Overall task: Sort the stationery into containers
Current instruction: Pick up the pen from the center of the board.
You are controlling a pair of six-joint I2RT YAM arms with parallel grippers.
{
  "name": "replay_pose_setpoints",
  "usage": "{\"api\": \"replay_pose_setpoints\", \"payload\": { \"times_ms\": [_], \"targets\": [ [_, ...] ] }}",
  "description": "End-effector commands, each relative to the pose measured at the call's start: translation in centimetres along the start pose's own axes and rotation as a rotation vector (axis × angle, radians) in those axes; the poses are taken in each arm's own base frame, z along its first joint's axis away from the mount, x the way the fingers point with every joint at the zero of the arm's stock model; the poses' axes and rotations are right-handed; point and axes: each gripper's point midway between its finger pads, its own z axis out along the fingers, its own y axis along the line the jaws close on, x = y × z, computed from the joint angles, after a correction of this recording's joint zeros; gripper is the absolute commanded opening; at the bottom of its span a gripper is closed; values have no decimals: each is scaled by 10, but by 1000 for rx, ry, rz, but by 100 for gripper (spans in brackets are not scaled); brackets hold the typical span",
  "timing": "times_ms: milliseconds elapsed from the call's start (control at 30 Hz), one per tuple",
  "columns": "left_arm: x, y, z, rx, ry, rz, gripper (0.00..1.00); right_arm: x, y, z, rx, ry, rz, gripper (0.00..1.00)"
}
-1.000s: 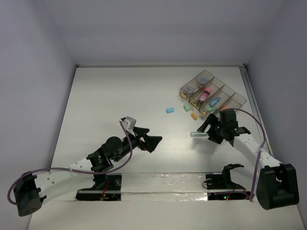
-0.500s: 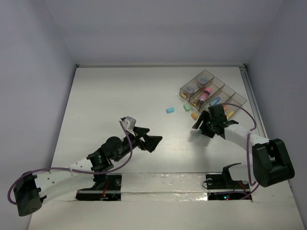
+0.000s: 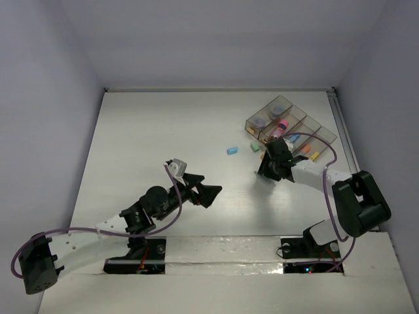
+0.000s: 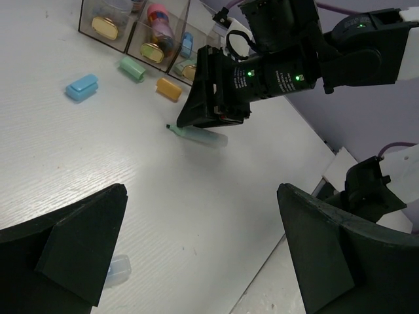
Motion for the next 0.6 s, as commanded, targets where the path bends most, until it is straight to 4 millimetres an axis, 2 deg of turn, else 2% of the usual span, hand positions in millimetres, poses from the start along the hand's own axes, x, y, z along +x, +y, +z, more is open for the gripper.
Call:
{"api": "replay_pose_setpoints", "payload": {
  "times_ms": [0, 100, 300, 467, 567],
  "targets": [
    [-17, -7, 3, 21, -60, 4, 99, 28, -33, -2, 191, 86, -137, 54],
    [-17, -6, 4, 12, -62, 4, 99, 30, -27, -9, 192, 89, -179, 64],
    [-13, -6, 8, 10, -48, 6, 99, 20, -15, -17, 139, 65, -206, 73],
    [-11, -5, 11, 6, -39, 7, 99, 8, -7, -25, 103, 42, -275, 74],
    [-8, -5, 13, 7, -32, 6, 99, -2, 8, -37, 21, 10, -324, 74]
  ]
}}
